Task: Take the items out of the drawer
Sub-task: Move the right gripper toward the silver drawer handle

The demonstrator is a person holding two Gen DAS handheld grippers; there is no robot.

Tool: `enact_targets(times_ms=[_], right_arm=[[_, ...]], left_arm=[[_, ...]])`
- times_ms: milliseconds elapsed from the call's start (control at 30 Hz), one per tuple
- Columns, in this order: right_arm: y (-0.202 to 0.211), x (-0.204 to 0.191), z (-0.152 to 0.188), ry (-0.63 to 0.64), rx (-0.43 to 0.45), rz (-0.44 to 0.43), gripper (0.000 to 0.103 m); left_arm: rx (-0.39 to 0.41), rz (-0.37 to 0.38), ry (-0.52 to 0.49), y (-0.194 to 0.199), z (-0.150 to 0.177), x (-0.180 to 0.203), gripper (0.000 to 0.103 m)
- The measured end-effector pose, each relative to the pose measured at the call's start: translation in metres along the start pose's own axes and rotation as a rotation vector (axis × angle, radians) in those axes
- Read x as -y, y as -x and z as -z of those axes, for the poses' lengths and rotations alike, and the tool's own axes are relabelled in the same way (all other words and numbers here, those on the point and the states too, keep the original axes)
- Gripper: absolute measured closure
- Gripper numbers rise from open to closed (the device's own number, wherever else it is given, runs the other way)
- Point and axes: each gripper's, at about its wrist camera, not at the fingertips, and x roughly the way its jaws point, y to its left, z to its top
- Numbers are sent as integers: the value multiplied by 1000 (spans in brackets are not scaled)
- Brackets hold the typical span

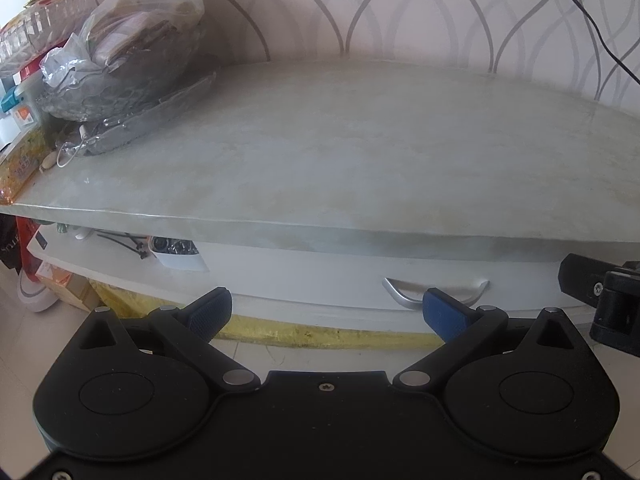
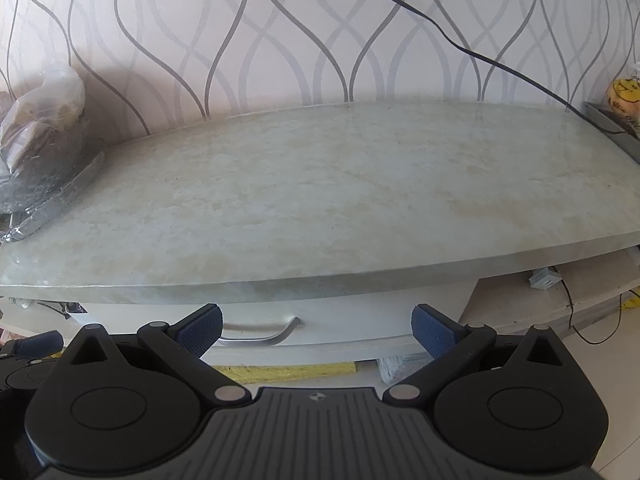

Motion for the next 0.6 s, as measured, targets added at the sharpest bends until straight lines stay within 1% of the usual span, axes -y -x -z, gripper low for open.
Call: enact_targets(times_ms=[267, 300, 400, 600], right_arm=[[-2, 4, 2, -8, 10, -2, 0], [0, 1, 0, 4, 1, 10, 0], [-2, 0, -5, -2, -19, 10, 0], [-6, 4, 0, -4, -13, 10, 0]], left_arm=[[-3, -10, 6, 0, 0, 0, 0], [-3, -11, 7, 0, 0, 0, 0], [-3, -12, 9, 0, 0, 1, 0], [-1, -5, 9, -1, -2, -7, 0]])
